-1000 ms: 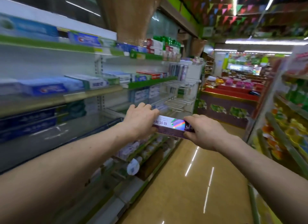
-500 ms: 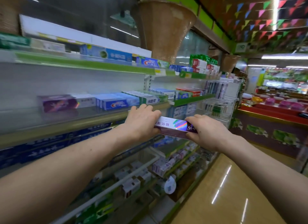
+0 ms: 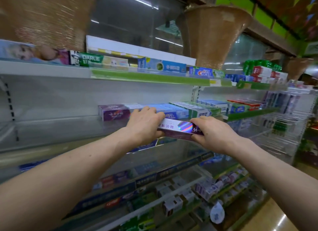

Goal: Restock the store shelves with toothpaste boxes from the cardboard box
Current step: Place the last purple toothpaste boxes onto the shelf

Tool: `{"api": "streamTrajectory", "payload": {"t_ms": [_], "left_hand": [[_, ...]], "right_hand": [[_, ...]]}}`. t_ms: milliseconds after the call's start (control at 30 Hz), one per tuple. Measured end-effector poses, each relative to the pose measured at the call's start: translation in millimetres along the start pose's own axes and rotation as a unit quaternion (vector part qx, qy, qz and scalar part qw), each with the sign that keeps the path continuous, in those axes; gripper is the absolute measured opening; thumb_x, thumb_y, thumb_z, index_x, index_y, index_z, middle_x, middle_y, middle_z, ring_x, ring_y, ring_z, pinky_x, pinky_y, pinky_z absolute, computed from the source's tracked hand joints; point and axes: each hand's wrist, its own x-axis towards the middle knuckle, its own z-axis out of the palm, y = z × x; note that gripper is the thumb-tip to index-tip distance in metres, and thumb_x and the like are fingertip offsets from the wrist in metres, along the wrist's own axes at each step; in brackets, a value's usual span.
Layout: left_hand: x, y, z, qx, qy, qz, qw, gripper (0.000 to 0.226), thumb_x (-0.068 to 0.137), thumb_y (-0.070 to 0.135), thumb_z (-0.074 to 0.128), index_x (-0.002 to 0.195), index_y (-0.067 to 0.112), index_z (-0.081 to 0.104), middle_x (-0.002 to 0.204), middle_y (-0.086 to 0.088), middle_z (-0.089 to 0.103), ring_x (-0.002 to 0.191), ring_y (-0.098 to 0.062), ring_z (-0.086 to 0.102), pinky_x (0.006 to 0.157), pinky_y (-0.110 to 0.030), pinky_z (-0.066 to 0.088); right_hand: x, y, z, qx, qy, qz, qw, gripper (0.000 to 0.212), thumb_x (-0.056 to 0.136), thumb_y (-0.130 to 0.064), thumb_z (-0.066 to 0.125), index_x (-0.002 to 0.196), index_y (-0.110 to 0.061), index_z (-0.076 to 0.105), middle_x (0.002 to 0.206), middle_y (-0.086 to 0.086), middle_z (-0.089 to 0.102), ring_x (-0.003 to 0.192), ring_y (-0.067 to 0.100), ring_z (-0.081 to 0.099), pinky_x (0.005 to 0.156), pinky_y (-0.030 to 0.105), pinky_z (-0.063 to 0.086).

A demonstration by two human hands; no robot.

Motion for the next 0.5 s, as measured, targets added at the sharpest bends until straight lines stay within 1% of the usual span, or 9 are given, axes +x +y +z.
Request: {"api": "streamTrajectory", "payload": {"t_ms": [100, 233, 300, 500], "left_hand": [[3.7, -15.4, 0.5, 0.009, 0.005, -0.026, 1.0, 0.053, 0.084, 0.065, 0.049, 0.122, 0.028, 0.05, 0.113, -0.001, 0.054, 0.11, -0.024, 0.048, 0.088, -0.037, 0.038], [12.1, -28.2, 1.9, 0.029, 0.002, -0.053, 0.998, 0.047, 0.088, 0.056, 0.052, 0.126, 0.029, 0.048, 0.113, -0.001, 0.054, 0.109, -0.023, 0.047, 0.086, -0.037, 0.037], [18.5, -31.9, 1.5, 0.041, -0.003, -0.071, 0.997, 0.046, 0.088, 0.053, 0.053, 0.125, 0.027, 0.048, 0.114, -0.002, 0.054, 0.109, -0.024, 0.047, 0.086, -0.037, 0.037], [38.5, -38.2, 3.6, 0.061, -0.015, -0.116, 0.991, 0.045, 0.088, 0.052, 0.053, 0.125, 0.026, 0.048, 0.115, -0.002, 0.052, 0.112, -0.024, 0.046, 0.089, -0.038, 0.038]], "right_hand": [[21.8, -3.9, 4.5, 0.007, 0.017, -0.026, 0.999, 0.042, 0.094, -0.04, 0.05, 0.132, -0.024, 0.045, 0.123, 0.0, 0.054, 0.116, 0.021, 0.048, 0.085, 0.035, 0.043], [48.4, -3.0, 10.1, 0.024, 0.025, -0.056, 0.998, 0.039, 0.094, -0.038, 0.049, 0.131, -0.024, 0.046, 0.12, 0.001, 0.054, 0.116, 0.022, 0.048, 0.084, 0.035, 0.042], [62.9, 0.3, 12.6, 0.033, 0.026, -0.07, 0.997, 0.039, 0.094, -0.038, 0.049, 0.13, -0.024, 0.047, 0.119, 0.001, 0.053, 0.117, 0.022, 0.047, 0.084, 0.035, 0.042], [99.5, 12.8, 24.6, 0.059, 0.035, -0.109, 0.992, 0.035, 0.095, -0.037, 0.048, 0.127, -0.022, 0.048, 0.117, 0.002, 0.054, 0.115, 0.022, 0.048, 0.084, 0.035, 0.042]]}}
